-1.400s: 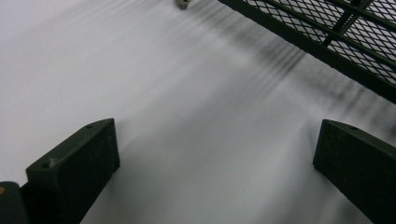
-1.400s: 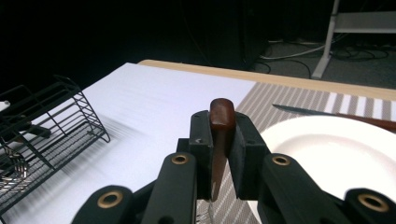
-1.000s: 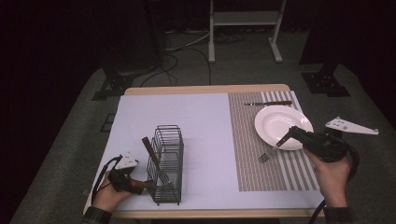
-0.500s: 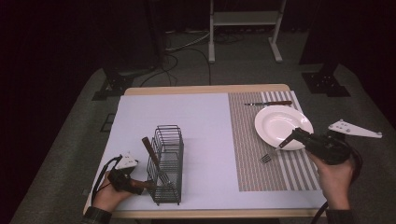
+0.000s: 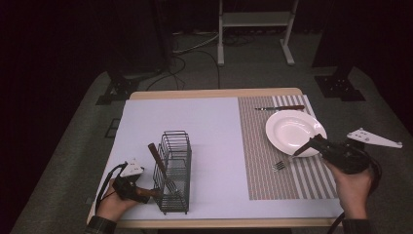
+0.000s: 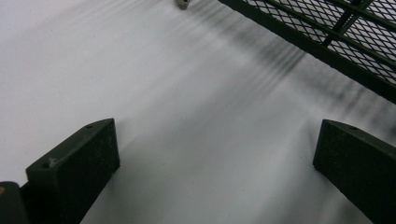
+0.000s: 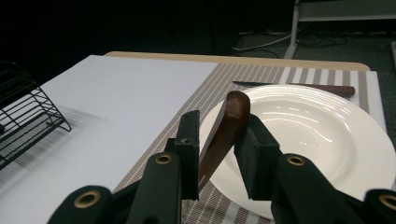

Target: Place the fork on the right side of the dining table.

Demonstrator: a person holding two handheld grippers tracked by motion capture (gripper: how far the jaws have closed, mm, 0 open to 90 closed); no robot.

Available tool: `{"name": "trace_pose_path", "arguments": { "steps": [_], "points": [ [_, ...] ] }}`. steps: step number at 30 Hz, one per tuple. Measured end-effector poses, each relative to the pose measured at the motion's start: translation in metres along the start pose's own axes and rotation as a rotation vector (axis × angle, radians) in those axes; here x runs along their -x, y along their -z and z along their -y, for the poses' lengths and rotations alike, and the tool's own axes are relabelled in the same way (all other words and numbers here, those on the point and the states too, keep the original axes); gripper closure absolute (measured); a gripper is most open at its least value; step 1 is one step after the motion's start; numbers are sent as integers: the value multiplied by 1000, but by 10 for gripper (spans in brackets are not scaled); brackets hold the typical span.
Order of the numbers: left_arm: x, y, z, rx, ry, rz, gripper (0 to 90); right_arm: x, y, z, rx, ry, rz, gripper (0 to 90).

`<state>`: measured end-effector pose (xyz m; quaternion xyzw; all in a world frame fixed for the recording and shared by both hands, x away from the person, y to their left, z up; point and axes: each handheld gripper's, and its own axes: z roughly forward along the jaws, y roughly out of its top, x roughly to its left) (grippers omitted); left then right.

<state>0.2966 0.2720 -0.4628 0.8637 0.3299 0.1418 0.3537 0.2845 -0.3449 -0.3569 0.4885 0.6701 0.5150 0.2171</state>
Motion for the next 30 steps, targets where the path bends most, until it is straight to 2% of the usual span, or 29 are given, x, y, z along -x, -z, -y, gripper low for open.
{"name": "trace_pose_path", "arguments": {
  "steps": [7,30],
  "points": [
    [0,0,0,0,0,0,0,11,2,7,-3,-29,21,679],
    [0,0,0,2,1,0,0,40,2,27,-23,-75,90,602]
  ]
}}
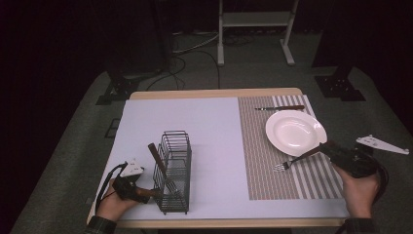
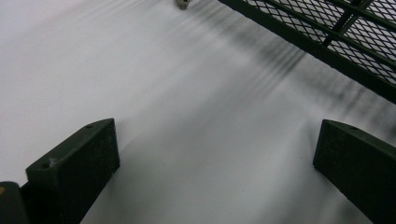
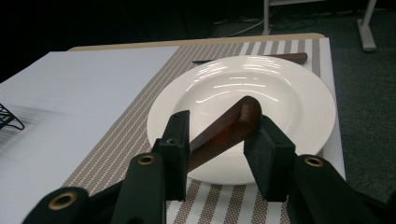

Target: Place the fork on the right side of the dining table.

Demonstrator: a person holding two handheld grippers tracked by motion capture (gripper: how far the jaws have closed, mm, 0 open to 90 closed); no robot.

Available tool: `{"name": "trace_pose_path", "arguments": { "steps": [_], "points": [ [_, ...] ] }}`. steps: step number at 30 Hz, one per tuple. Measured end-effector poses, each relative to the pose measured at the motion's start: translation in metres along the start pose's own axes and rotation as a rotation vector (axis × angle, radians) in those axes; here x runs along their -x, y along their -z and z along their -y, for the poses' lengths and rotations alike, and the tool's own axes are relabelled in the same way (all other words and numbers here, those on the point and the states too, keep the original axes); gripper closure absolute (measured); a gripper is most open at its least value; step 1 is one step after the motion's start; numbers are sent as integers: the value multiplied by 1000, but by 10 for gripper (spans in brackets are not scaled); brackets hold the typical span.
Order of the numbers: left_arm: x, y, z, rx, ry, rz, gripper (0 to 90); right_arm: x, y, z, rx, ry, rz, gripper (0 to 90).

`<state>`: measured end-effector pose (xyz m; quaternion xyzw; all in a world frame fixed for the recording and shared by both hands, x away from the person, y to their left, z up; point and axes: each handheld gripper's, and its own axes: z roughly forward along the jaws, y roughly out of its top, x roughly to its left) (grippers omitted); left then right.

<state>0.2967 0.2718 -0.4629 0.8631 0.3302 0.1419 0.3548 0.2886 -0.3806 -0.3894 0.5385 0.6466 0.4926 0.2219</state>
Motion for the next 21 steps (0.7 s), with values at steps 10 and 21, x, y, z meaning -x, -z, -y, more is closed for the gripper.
{"name": "trace_pose_path", "arguments": {
  "steps": [10,21],
  "points": [
    [0,0,0,0,0,-1,0,11,1,10,-15,-23,20,571],
    [0,0,0,1,1,-1,0,20,3,19,-31,-37,41,527]
  ]
}}
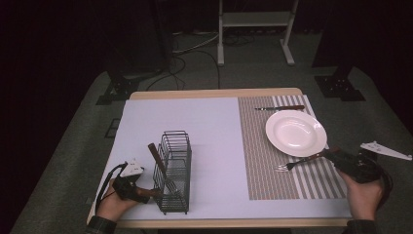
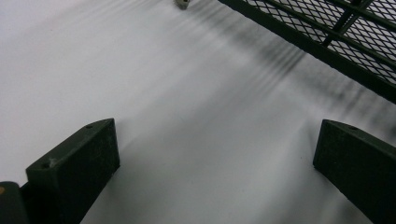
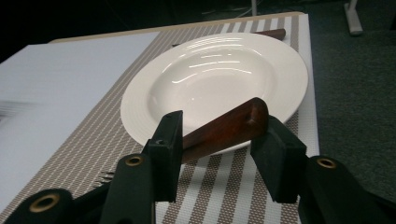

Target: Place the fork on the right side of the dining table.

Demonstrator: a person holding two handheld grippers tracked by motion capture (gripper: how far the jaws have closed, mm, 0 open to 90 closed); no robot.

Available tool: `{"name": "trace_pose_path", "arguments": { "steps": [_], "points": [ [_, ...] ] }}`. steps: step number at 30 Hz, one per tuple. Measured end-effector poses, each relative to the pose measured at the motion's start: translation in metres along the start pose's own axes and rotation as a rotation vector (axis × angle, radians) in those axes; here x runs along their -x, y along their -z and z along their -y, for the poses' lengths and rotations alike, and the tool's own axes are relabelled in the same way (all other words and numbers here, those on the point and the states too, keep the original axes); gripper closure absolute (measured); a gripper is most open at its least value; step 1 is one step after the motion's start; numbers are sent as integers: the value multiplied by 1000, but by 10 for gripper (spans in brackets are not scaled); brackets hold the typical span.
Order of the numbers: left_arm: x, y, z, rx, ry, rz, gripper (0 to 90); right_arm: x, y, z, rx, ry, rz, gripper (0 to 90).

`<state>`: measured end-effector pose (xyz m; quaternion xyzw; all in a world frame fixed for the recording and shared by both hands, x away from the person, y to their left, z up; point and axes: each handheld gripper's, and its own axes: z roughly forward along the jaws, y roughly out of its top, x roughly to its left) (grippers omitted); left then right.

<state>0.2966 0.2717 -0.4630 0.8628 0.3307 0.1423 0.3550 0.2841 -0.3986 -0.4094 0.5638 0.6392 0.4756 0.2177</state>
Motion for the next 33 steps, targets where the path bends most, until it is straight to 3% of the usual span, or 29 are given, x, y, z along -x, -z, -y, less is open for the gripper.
{"name": "trace_pose_path", "arguments": {
  "steps": [10,18,33],
  "points": [
    [0,0,0,0,0,0,0,1,-8,4,-39,11,5,445],
    [0,0,0,0,0,0,0,2,-14,9,-79,25,18,428],
    [0,0,0,0,0,1,0,10,-25,19,-156,-19,22,327]
  ]
}}
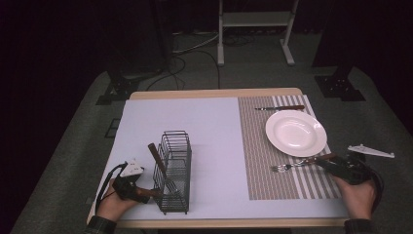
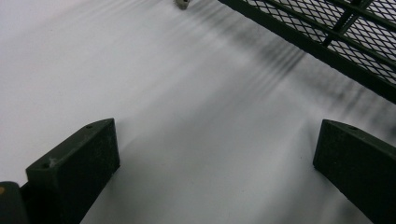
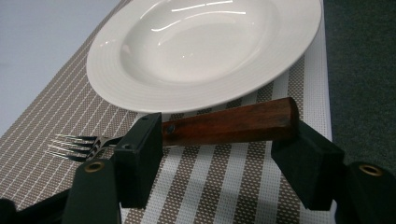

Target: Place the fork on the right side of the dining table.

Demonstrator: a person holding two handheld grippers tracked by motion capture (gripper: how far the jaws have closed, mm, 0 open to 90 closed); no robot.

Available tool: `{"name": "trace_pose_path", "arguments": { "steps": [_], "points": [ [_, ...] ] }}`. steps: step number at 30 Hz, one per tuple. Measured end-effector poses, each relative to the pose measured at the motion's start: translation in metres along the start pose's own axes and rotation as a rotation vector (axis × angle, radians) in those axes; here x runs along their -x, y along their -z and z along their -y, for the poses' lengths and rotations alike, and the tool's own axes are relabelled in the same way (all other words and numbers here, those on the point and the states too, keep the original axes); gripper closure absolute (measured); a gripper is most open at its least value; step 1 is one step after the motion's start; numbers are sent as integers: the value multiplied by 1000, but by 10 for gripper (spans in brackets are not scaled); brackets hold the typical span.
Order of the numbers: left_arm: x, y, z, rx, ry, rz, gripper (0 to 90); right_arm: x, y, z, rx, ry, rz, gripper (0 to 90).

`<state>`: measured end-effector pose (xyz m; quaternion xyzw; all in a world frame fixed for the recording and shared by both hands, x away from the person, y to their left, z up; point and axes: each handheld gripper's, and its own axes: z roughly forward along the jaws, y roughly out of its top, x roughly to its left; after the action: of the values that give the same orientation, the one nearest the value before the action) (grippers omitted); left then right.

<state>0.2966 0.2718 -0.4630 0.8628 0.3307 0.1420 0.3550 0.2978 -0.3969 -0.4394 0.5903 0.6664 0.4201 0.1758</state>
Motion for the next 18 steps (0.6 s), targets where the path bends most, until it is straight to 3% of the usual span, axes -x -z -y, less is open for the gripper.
{"name": "trace_pose_path", "arguments": {
  "steps": [18],
  "points": [
    [0,0,0,0,0,0,0,5,-12,6,-81,5,39,270]
  ]
}}
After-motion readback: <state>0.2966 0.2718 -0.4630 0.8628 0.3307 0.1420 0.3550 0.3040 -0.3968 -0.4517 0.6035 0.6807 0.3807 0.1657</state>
